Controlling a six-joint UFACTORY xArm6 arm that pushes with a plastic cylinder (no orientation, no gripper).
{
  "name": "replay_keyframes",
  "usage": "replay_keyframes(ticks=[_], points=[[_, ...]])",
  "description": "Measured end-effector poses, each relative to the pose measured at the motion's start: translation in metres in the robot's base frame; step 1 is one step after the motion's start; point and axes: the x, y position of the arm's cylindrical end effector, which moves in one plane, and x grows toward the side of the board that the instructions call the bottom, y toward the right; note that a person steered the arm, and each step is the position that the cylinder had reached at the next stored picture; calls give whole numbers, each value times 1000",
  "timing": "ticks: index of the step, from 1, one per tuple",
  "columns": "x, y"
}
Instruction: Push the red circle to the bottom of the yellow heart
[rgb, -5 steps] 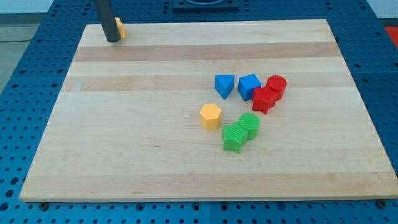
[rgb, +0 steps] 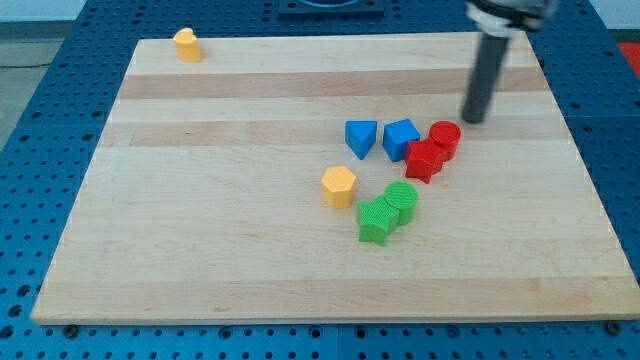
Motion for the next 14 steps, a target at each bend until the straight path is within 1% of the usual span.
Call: replay_keyframes(ticks=[1, 2, 3, 4, 6, 7, 8, 10, 11, 12, 14], points=[[50, 12], [53, -20], [35, -42], [27, -70], [26, -141], [23, -156], [9, -143], [-29, -133], [-51, -140], [-74, -155], [-74, -233]])
